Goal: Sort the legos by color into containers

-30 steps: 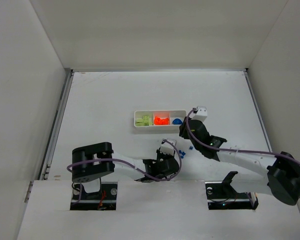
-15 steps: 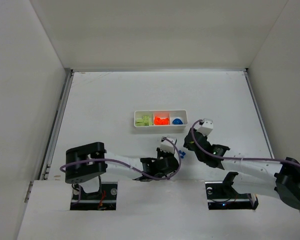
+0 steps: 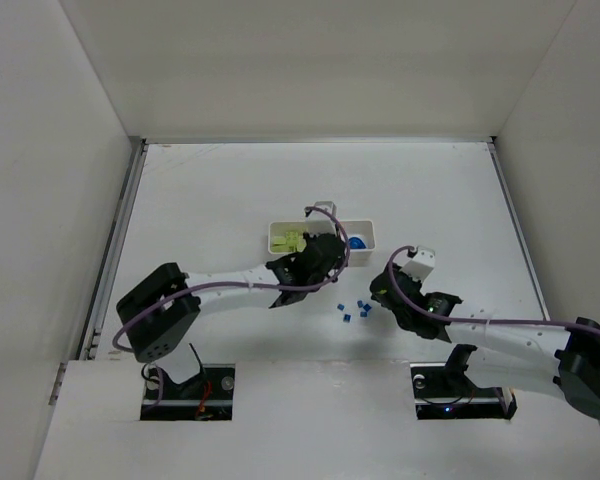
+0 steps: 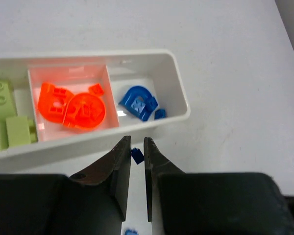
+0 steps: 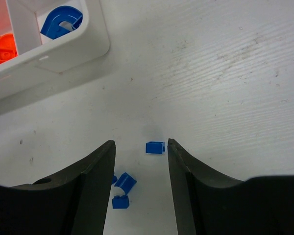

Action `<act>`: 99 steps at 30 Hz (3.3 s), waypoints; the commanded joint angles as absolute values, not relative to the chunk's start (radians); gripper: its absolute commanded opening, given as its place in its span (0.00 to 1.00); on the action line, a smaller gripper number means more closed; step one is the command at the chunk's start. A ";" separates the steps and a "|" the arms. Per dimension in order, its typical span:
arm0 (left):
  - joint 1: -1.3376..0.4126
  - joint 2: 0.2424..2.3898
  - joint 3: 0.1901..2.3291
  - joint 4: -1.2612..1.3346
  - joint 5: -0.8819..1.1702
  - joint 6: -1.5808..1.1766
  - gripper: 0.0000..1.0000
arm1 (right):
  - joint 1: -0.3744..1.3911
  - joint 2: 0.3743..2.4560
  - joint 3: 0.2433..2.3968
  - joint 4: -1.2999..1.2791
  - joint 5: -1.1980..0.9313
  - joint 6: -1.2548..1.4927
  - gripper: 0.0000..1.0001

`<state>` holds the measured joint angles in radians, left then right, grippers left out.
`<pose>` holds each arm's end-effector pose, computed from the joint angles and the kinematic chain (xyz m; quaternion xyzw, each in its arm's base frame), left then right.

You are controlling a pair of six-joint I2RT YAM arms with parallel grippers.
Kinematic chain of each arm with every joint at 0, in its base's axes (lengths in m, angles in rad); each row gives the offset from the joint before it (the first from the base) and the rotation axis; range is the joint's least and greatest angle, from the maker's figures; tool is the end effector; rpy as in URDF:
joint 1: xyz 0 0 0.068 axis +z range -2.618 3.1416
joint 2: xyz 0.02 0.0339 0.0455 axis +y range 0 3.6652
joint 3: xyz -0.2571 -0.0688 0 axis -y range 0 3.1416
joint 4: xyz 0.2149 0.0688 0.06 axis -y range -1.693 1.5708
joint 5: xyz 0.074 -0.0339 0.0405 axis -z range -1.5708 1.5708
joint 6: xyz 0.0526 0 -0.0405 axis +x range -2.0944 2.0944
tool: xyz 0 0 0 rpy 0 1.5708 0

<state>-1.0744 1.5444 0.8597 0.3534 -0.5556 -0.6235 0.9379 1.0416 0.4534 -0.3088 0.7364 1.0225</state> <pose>0.1815 -0.2768 0.2425 0.0197 0.7986 -0.2717 0.5366 0.1307 0.1184 0.1778 0.1561 0.8747 0.0670 0.4539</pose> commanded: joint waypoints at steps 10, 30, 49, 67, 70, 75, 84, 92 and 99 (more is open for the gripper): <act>-0.976 1.847 1.180 0.342 -0.385 -0.575 0.20 | 0.970 1.051 0.453 -0.307 0.726 1.068 0.52; -1.076 1.448 0.786 0.367 -0.538 -0.604 0.36 | 0.958 1.147 0.520 -0.457 0.744 1.275 0.46; -1.091 1.328 0.680 0.423 -0.538 -0.578 0.35 | 0.884 1.308 0.574 -0.360 0.733 1.253 0.37; -1.096 1.365 0.689 0.428 -0.538 -0.575 0.35 | 0.871 1.373 0.612 -0.348 0.765 1.215 0.39; -1.094 1.359 0.686 0.428 -0.538 -0.575 0.35 | 0.864 1.388 0.615 -0.344 0.765 1.221 0.32; -1.087 1.341 0.672 0.436 -0.540 -0.575 0.34 | 0.867 1.388 0.611 -0.342 0.779 1.239 0.20; -1.104 1.353 0.686 0.426 -0.540 -0.569 0.35 | 0.959 1.172 0.656 -0.468 0.838 1.212 0.17; -1.183 1.350 0.692 0.347 -0.607 -0.603 0.37 | 0.888 1.181 0.821 -0.292 0.764 0.899 0.18; -1.344 1.359 0.618 0.272 -0.709 -0.728 0.36 | 0.748 1.369 0.885 -0.071 0.609 0.775 0.19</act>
<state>-1.2892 1.3602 0.6579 0.3187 -0.6323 -0.6533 0.7757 1.3087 0.8272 -0.2035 0.6838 0.8688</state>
